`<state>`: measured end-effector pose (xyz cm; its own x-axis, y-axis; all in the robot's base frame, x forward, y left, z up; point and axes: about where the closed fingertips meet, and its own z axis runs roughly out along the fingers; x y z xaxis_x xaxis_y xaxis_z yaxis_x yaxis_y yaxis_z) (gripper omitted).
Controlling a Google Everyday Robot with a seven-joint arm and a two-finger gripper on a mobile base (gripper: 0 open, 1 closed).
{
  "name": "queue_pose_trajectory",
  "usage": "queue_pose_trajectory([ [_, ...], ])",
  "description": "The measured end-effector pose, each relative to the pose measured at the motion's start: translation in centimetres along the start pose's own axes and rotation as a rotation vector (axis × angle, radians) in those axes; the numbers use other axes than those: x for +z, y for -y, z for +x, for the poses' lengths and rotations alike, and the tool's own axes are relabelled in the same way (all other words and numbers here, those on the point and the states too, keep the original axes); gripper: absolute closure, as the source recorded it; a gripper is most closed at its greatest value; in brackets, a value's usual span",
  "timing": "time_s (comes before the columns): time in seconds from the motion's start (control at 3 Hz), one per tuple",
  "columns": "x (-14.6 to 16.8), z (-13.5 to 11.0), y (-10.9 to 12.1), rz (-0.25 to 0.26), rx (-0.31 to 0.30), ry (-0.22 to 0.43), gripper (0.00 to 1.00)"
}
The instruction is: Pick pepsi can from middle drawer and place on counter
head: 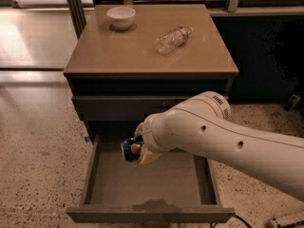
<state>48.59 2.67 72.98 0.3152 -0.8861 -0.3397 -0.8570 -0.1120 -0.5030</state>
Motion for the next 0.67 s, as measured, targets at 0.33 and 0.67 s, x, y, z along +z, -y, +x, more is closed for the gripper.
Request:
queue_pose_trajectory([
  [0.33,-2.8,-0.2,3.1,0.021,0.089,0.157,1.0],
  [0.67,-6.4,0.6,7.6,0.089,0.09,0.314,1.0],
])
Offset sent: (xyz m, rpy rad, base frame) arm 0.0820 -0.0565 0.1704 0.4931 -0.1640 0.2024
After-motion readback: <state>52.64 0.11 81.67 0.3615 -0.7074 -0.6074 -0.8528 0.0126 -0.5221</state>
